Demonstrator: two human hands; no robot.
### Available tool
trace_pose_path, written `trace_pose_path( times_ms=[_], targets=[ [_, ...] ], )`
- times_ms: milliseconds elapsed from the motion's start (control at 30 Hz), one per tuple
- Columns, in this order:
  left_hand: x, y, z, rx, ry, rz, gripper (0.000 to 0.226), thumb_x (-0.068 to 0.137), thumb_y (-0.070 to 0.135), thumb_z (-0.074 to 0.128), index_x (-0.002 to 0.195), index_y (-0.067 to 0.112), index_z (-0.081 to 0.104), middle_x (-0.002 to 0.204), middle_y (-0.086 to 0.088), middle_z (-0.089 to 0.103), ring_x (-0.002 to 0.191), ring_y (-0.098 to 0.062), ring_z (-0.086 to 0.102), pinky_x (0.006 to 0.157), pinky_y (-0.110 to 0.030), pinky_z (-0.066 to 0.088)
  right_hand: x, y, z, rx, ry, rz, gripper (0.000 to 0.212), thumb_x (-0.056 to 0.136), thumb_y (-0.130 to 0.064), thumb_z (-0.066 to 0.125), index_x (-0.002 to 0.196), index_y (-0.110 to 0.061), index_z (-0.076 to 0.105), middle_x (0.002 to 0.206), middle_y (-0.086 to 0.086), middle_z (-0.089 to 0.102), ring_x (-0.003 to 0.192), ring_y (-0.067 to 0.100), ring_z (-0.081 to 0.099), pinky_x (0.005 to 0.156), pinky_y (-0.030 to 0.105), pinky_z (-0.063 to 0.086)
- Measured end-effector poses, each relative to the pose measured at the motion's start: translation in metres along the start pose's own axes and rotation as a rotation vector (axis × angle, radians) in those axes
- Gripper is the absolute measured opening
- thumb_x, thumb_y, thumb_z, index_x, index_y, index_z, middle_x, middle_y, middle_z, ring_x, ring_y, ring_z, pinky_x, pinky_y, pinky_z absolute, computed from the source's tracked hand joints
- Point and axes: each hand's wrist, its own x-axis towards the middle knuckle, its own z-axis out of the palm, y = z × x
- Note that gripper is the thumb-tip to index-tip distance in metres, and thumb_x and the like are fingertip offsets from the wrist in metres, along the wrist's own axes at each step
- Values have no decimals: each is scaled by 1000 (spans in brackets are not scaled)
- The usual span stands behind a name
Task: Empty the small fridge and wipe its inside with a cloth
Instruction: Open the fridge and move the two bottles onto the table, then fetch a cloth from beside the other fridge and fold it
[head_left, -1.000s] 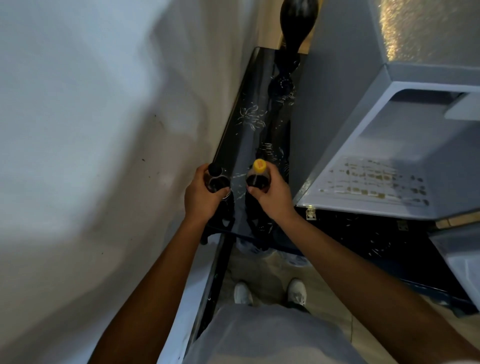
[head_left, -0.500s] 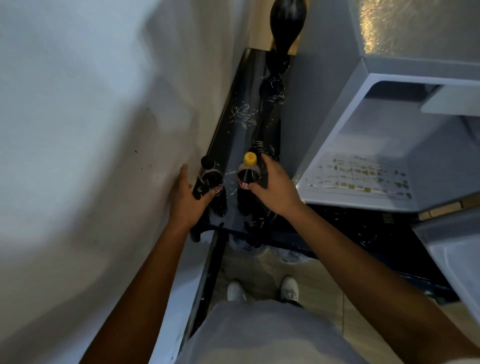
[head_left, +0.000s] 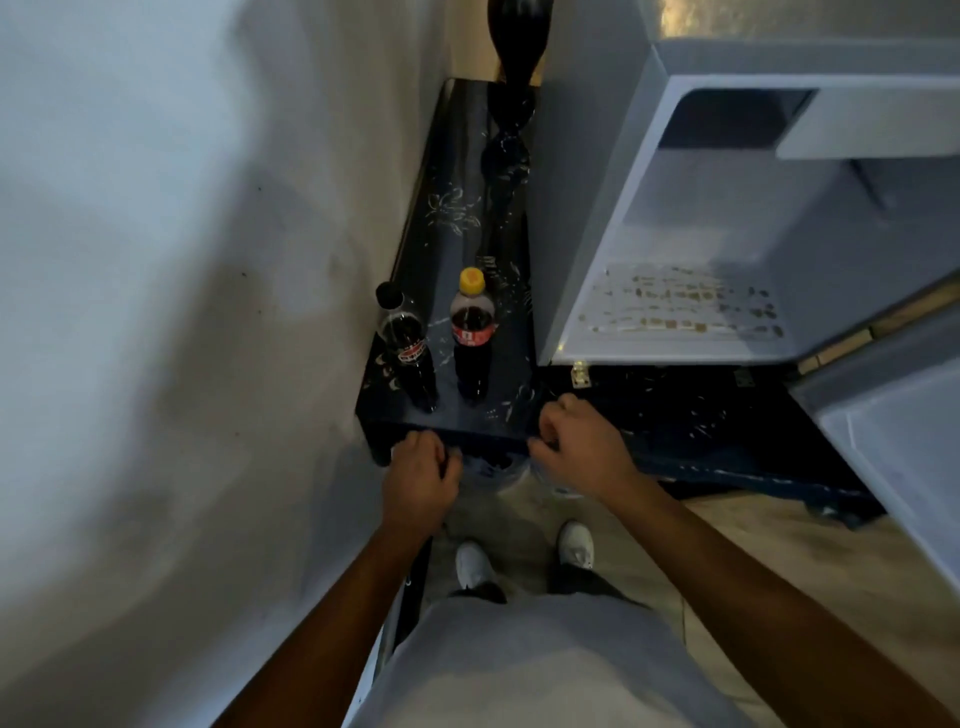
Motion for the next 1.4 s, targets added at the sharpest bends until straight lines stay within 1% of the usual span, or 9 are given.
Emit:
trace_pose_path(
  times_ms=[167,367,533,733,867,967,1033,1267,1400],
  targets=[
    [-29,-16,33,149,-243,-25,19,97,15,63,92,-4,63,102,-24,62,98,-38,60,80,-43,46,-46,27,53,-79,-225,100,23,89,-32,61,101,-12,65,111,13,58,105,31,58,81,32,44],
    [-63,-25,57,262,-484,-100,29,103,26,54,109,-2,61,115,-23,65,109,-38,62,86,-40,49,-92,43,94,-47,-383,173,27,92,-34,58,105,-10,61,117,14,59,108,31,60,80,33,46],
    [-87,-13,77,282,-585,-190,34,104,28,53,121,-1,59,129,-24,64,120,-37,61,92,-38,48,-129,65,117,46,-566,260,38,95,-45,57,109,-10,61,117,16,57,108,32,61,82,33,44],
    [-130,-1,105,435,-740,-176,44,103,33,53,136,3,53,140,-22,56,129,-38,56,101,-42,50,-175,92,125,38,-701,344,39,93,-40,58,120,-12,65,130,16,62,119,32,60,91,33,48],
    [-156,6,122,504,-817,-119,40,104,33,50,129,2,57,135,-23,58,127,-40,56,102,-43,51,-201,102,130,65,-715,376,43,91,-49,61,119,-17,65,126,12,66,115,31,63,89,33,48],
    [-175,5,125,513,-905,-80,44,104,32,52,140,8,53,137,-22,59,127,-39,57,105,-44,51,-221,102,135,89,-732,400,44,96,-50,53,118,-14,66,121,13,68,112,32,64,86,34,49],
    [-179,1,125,513,-927,-68,45,104,31,51,145,12,52,141,-21,58,131,-38,56,108,-41,49,-234,102,138,100,-742,426,40,98,-47,49,117,-18,69,124,14,67,114,32,63,91,36,49],
    [-165,-1,124,517,-1085,-16,46,104,38,56,129,-1,60,135,-24,60,128,-35,58,106,-37,48,-266,83,142,210,-610,625,52,100,-57,42,123,-17,66,125,16,67,115,33,63,93,38,49],
    [-157,-21,112,578,-1217,67,43,106,36,53,130,0,61,138,-23,60,131,-32,57,109,-36,46,-282,53,154,283,-565,734,43,100,-49,46,128,-21,62,131,11,65,119,31,62,96,38,49]
  ],
)
